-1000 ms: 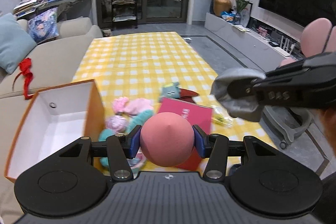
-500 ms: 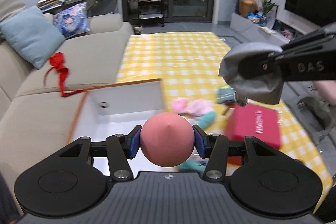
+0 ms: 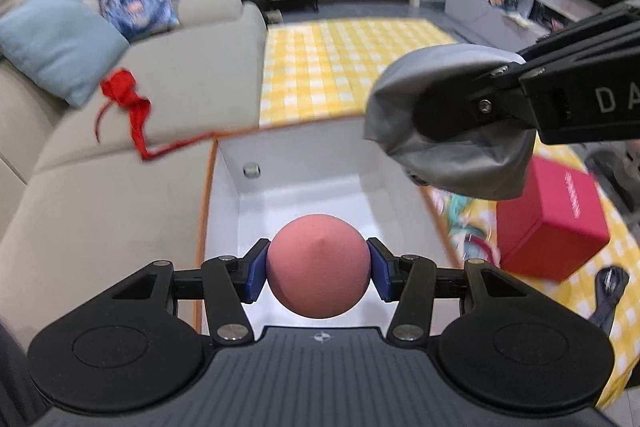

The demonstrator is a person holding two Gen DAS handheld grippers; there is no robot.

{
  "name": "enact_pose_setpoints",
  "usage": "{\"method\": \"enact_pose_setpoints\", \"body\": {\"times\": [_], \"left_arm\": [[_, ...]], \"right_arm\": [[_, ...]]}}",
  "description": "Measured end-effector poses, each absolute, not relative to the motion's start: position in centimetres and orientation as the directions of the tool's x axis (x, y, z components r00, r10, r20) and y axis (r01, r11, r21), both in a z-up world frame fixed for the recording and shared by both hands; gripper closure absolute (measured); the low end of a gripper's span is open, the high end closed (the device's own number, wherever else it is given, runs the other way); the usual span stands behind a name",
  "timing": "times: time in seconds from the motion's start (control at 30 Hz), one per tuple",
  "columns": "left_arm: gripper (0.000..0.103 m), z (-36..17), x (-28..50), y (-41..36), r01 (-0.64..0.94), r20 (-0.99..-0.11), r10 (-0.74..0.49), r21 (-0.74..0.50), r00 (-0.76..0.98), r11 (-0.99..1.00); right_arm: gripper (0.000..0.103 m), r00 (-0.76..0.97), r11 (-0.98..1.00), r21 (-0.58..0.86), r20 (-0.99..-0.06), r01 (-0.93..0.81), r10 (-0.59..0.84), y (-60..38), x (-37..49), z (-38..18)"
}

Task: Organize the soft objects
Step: 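Carry the pink ball and silver pouch with both tools over the orange box, then open both tools to drop the ball and pouch into the orange box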

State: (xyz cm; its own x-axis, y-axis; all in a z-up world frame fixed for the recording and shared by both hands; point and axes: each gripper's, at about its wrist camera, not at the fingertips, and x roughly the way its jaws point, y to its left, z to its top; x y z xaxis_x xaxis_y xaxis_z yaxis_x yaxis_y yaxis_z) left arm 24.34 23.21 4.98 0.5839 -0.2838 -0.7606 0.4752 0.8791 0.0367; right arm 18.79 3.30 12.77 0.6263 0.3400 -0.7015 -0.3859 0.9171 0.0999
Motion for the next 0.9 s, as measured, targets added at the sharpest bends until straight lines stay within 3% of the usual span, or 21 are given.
{"method": "enact_pose_setpoints", "body": {"times": [0.27, 0.53, 0.9], "left_arm": [[0.044, -0.2, 25.2, 23.4, 0.556, -0.849, -0.241, 0.073, 0.471, 0.828], [0.043, -3.0, 25.8, 23.2, 0.598, -0.893, -0.231, 0.051, 0.386, 0.800], [0.039, -5.7, 26.2, 22.4, 0.645, -0.934, -0.192, 0.051, 0.301, 0.762]], "right_arm": [[0.100, 0.499, 0.912, 0.157, -0.795, -0.380, 0.344, 6.1, 21.5, 5.5], [0.097, 0.362, 0.880, 0.104, -0.884, -0.464, 0.295, 8.3, 21.8, -0.7], [0.100, 0.233, 0.844, 0.075, -0.945, -0.531, 0.231, 8.8, 23.5, -4.9]]}}
